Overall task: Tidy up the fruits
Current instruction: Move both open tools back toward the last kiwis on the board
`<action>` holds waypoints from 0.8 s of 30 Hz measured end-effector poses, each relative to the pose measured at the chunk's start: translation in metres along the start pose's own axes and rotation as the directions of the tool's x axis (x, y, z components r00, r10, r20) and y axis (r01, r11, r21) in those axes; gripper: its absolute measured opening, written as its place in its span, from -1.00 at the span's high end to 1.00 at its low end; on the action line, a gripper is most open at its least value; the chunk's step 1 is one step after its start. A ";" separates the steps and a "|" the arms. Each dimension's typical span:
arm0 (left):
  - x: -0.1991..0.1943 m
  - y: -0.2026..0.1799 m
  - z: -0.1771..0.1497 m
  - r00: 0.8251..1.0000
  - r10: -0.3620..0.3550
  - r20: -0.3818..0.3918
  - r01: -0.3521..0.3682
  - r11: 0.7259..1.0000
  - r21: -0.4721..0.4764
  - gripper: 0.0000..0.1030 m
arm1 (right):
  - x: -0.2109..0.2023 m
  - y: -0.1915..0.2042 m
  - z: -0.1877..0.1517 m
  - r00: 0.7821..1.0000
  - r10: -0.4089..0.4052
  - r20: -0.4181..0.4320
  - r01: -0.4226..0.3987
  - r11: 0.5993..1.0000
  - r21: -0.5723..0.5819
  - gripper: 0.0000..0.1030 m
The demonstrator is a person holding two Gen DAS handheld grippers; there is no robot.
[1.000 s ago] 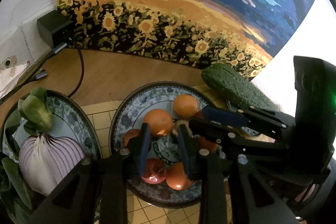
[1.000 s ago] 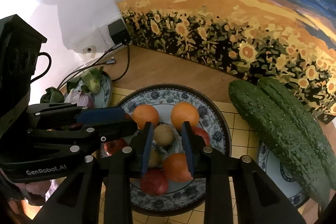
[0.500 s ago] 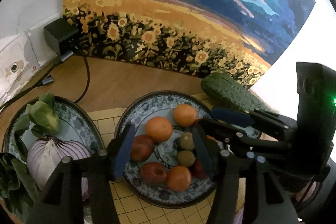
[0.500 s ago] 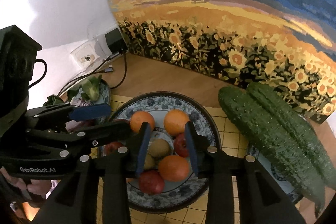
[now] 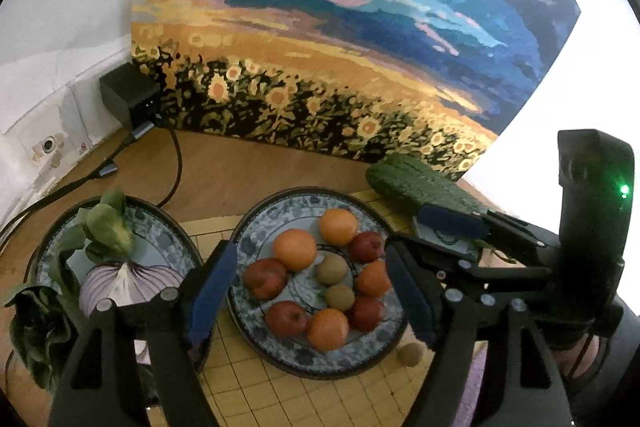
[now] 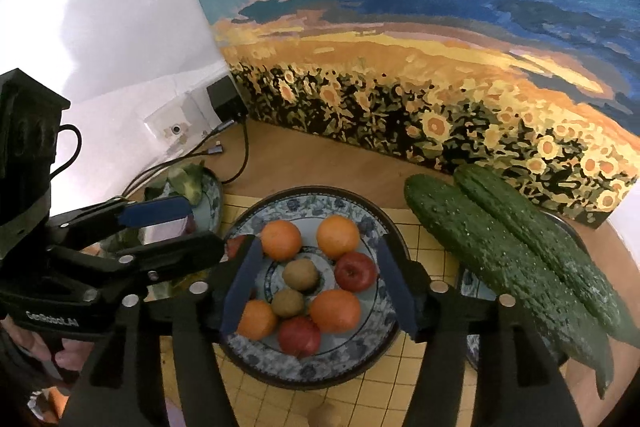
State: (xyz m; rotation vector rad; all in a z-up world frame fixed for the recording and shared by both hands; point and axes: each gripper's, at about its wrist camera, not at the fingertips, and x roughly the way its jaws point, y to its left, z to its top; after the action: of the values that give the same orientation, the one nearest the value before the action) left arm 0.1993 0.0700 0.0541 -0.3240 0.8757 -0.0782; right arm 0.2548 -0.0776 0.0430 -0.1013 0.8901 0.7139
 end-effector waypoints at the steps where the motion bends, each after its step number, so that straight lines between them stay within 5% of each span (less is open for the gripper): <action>1: -0.004 0.000 0.000 1.000 -0.001 0.002 0.001 1.000 0.002 -0.56 | -0.004 0.000 0.000 1.000 -0.001 0.007 0.001 1.000 0.003 -0.27; 14: -0.057 0.025 -0.008 0.998 0.047 0.041 -0.047 0.999 -0.001 -0.57 | -0.044 -0.002 -0.008 0.998 -0.010 0.058 0.006 0.998 0.059 -0.33; 24: -0.060 0.026 -0.067 0.999 0.039 -0.037 -0.042 0.997 -0.065 -0.57 | -0.044 -0.002 -0.048 1.000 -0.010 0.014 0.008 0.992 0.128 -0.33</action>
State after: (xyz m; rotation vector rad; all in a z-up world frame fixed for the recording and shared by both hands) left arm 0.1080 0.0903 0.0506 -0.3672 0.9216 -0.0175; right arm 0.2058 -0.1197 0.0444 0.0141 0.9188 0.6464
